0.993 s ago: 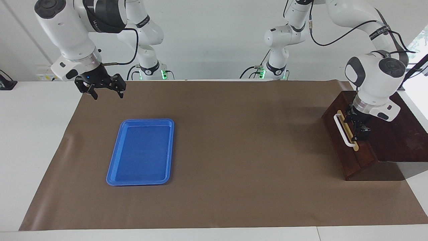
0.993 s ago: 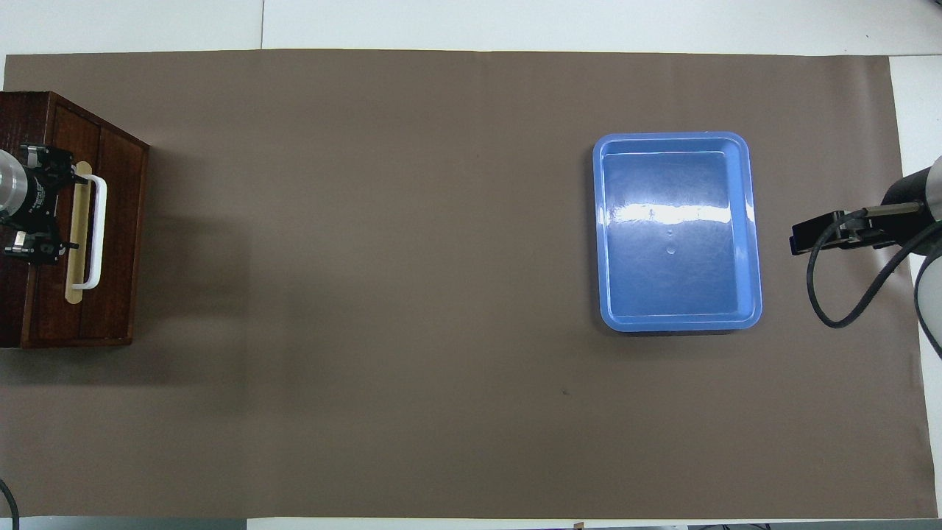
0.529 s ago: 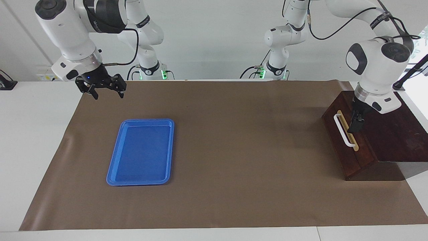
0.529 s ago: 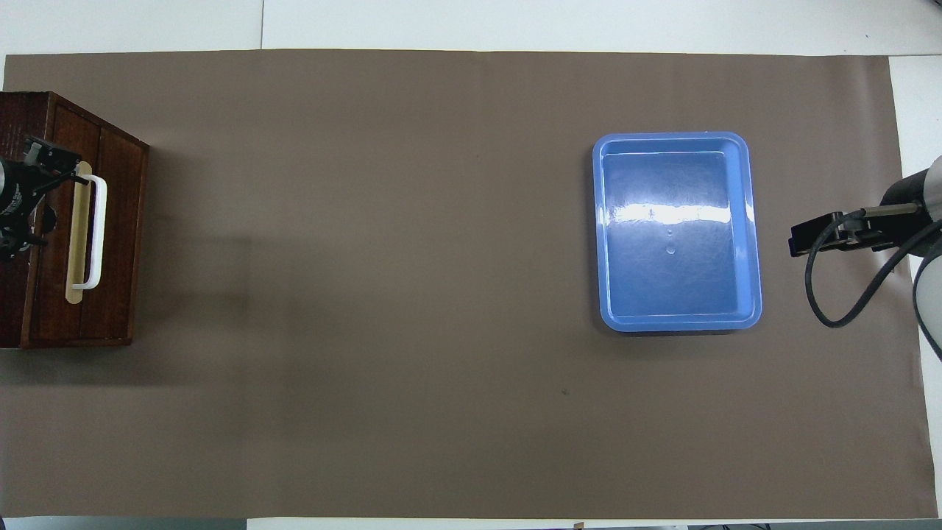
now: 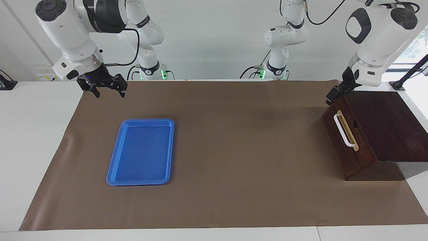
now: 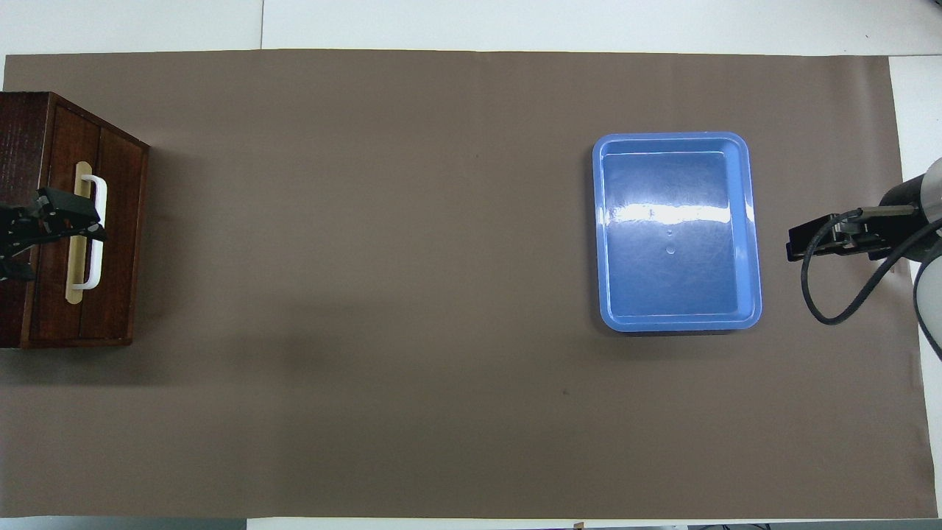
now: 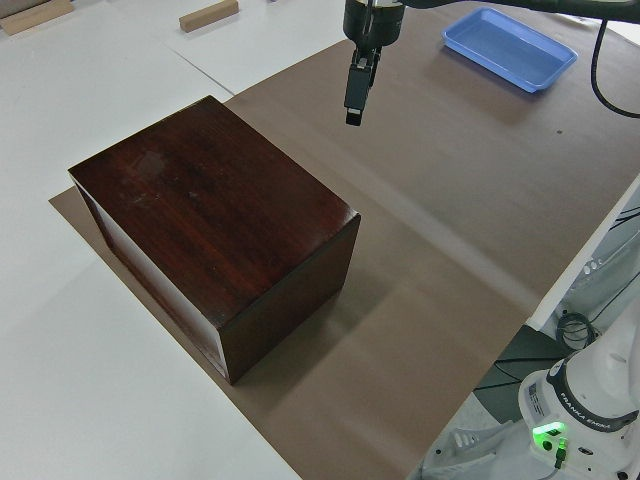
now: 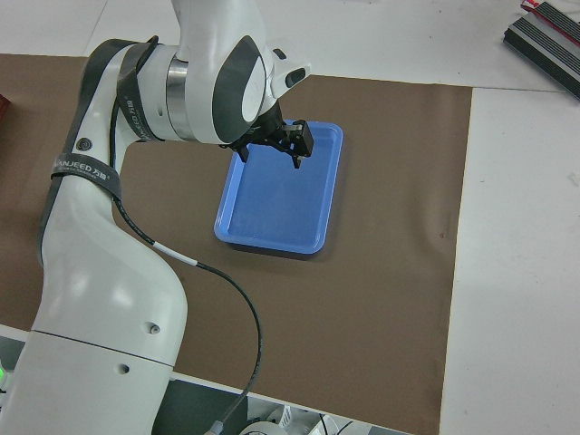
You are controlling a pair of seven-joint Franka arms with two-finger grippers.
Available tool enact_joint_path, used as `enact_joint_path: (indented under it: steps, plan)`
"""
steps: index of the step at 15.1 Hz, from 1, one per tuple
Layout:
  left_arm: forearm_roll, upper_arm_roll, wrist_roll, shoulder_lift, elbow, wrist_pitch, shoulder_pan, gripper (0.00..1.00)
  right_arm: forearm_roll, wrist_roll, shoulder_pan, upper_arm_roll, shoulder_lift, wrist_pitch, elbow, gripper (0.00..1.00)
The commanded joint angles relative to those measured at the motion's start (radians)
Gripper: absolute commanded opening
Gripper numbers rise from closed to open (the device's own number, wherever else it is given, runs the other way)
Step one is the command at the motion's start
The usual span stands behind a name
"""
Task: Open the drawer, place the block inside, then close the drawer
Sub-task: 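Push the drawer shut with the left gripper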
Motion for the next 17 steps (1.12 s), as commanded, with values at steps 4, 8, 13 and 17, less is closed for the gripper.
enact_joint_path:
  steps: [4, 8, 13, 17]
  plan:
    - [-0.016, 0.025, 0.256, 0.049, 0.133, -0.143, -0.065, 1.0, 0.013, 0.019, -0.002, 0.005, -0.026, -0.001, -0.024, 1.0]
    - [-0.008, 0.022, 0.329, 0.068, 0.176, -0.134, -0.088, 1.0, 0.013, 0.025, -0.002, 0.005, -0.026, 0.002, -0.024, 1.0]
    - [-0.005, 0.022, 0.329, 0.063, 0.173, -0.108, -0.099, 1.0, 0.013, 0.042, -0.002, 0.006, -0.024, 0.005, -0.024, 1.0]
    - [0.0, 0.024, 0.329, 0.061, 0.147, -0.079, -0.099, 1.0, 0.013, 0.059, -0.002, 0.006, -0.024, 0.005, -0.024, 1.0]
